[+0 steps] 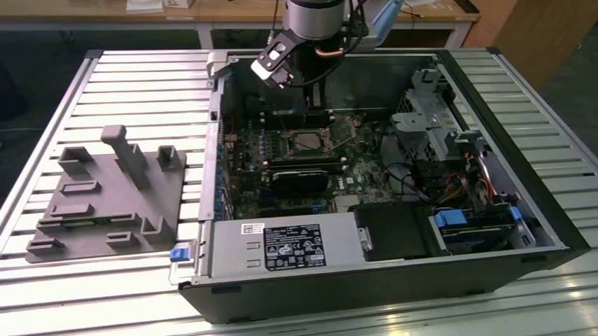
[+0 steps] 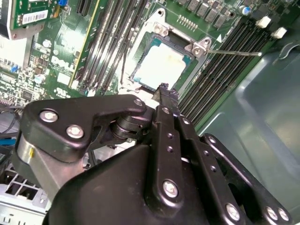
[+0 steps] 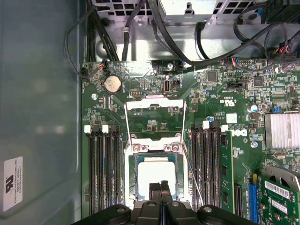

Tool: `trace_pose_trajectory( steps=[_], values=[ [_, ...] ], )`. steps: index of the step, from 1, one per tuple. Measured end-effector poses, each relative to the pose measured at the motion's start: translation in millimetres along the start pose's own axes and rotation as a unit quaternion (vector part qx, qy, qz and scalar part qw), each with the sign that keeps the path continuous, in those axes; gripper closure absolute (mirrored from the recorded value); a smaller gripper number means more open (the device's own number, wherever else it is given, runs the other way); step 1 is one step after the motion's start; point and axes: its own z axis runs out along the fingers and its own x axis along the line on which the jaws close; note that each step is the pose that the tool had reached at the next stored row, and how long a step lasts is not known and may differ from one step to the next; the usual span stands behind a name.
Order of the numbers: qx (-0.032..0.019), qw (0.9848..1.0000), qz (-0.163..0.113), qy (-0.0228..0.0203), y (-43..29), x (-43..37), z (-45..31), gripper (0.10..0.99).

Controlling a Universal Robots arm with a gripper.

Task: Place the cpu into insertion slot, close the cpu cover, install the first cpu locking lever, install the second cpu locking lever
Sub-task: 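Close the cpu cover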

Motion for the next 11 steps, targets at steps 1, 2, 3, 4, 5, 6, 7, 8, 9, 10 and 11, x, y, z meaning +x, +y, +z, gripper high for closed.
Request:
trace_pose_trajectory(
  steps=[1,2,3,4,5,6,7,8,9,10,11],
  values=[
    [0.0,1.0,0.0,0.0,1.6,0.1,0.1,0.98],
    [0.0,1.0,0.0,0.0001,3.8,0.2,0.3,0.98],
    [0.0001,1.0,0.0,0.0001,6.1,0.3,0.5,0.98],
    [0.0002,1.0,0.0,0.0001,8.5,0.4,0.6,0.98],
    [0.0003,1.0,0.0,0.0001,11.0,0.5,0.7,0.98],
    [0.0003,1.0,0.0,0.0001,13.6,0.6,0.9,0.98],
    [0.0004,1.0,0.0,0.0001,16.5,0.7,1.1,0.98],
    [0.0005,1.0,0.0,0.0001,19.7,0.9,1.2,0.98],
    [0.0005,1.0,0.0,0.0001,23.0,1.0,1.4,0.98],
    [0.0006,1.0,0.0,0.0001,26.7,1.2,1.7,0.98],
    [0.0007,1.0,0.0,0.0001,30.4,1.3,1.9,0.98]
  ],
)
